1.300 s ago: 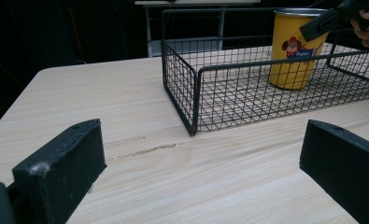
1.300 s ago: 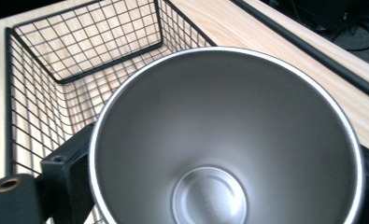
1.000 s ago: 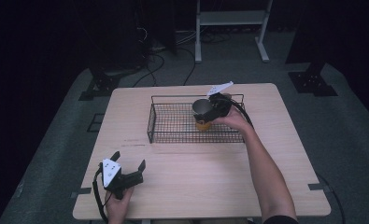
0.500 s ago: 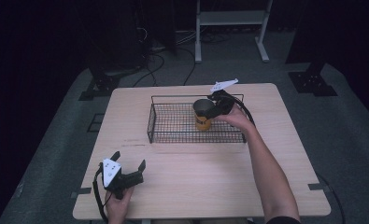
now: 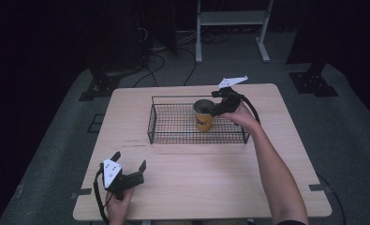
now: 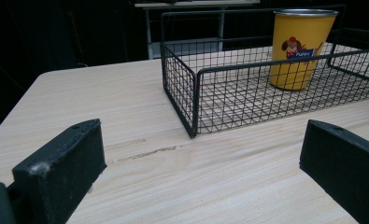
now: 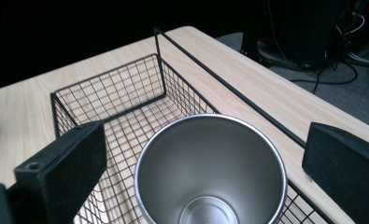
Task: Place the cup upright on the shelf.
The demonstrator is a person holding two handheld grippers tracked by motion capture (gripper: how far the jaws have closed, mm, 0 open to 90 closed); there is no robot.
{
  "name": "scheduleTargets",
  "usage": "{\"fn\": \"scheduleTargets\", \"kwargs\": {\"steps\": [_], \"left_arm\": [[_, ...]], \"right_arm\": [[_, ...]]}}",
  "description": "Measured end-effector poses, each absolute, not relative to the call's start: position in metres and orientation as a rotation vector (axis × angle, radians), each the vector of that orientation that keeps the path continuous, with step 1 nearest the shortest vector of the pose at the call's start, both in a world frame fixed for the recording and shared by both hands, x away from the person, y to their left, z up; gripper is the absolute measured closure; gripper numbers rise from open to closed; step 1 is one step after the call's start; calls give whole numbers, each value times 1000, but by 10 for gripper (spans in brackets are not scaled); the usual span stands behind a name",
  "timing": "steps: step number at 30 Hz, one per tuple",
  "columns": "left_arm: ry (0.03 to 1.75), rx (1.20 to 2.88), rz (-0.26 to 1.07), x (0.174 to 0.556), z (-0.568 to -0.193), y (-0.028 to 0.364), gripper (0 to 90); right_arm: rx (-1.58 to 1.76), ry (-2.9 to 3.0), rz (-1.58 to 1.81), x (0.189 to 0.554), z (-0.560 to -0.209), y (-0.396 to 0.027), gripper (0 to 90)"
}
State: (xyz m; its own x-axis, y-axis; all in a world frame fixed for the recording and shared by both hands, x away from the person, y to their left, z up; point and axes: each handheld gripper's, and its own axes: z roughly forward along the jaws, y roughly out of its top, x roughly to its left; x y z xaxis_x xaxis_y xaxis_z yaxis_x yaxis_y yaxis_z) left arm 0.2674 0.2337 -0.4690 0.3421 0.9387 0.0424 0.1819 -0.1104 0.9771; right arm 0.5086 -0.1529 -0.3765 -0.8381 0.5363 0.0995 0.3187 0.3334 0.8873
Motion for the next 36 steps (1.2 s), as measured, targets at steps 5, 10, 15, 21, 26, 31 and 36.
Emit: {"fn": "scheduleTargets", "kwargs": {"steps": [5, 10, 15, 21, 26, 31, 36], "left_arm": [[1049, 1559, 903, 267, -469, 233, 0], [1046, 1548, 893, 266, -469, 235, 0], [1048, 1550, 892, 266, -469, 235, 0], [1044, 1555, 896, 266, -469, 234, 0], [1044, 1556, 898, 266, -469, 233, 0], [1042, 1558, 902, 266, -469, 233, 0], [1041, 1558, 899, 266, -469, 233, 0]], "right_arm": [[773, 2372, 1529, 506, -372, -158, 0], [777, 2352, 1543, 500, -366, -167, 0], [776, 2343, 1550, 496, -363, -171, 0], [776, 2326, 1582, 492, -360, -178, 0], [767, 2342, 1576, 488, -362, -180, 0], [755, 2361, 1569, 484, -360, -180, 0], [719, 2357, 1587, 478, -354, -181, 0]]}}
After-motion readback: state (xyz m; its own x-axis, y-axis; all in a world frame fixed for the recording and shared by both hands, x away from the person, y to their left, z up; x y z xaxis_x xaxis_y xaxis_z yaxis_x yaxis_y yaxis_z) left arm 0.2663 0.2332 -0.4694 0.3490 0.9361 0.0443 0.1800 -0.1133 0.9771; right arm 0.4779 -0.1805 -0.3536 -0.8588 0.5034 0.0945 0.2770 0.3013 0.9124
